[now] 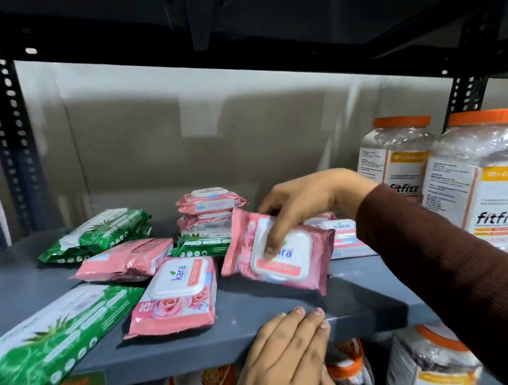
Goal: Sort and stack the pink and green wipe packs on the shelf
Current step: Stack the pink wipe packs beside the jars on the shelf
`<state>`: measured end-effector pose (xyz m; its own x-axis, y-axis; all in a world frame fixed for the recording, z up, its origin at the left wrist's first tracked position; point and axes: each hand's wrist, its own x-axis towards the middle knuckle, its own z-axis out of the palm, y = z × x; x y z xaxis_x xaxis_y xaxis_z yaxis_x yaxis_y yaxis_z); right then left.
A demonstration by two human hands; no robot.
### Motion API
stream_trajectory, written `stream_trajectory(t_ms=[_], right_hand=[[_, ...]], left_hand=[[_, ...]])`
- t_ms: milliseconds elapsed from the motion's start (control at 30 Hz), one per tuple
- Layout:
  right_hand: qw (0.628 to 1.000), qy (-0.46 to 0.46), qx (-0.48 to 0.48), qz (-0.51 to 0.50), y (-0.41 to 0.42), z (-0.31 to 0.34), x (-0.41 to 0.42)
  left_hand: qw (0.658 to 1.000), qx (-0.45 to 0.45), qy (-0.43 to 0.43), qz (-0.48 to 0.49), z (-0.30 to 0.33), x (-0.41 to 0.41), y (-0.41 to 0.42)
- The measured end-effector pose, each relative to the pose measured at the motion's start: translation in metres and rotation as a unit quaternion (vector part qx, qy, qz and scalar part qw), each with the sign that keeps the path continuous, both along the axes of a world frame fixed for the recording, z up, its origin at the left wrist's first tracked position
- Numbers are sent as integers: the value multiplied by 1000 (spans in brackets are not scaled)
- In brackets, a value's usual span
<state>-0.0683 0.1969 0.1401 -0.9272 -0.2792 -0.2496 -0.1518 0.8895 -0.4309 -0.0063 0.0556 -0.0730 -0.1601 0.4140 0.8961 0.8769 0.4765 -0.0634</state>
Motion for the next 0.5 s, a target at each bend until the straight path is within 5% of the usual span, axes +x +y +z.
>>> stream_trajectory(t_ms=[133,233,300,400,500], right_hand=[[953,149,-227,-132,58,5,21],[821,204,-466,-262,95,-12,28],[754,195,-536,-325,108,-30,29],[742,198,-497,-405,120,-56,28],[818,228,-256,-461,128,-62,37]], left_hand=[[998,-61,-6,8,-4,-7,-1],[994,-105,4,10,-8,-15,-4],[993,-110,40,15,-10,-21,-4],[989,-114,82,45,-13,-28,-4],[985,-100,122,69,-9,-30,-1]])
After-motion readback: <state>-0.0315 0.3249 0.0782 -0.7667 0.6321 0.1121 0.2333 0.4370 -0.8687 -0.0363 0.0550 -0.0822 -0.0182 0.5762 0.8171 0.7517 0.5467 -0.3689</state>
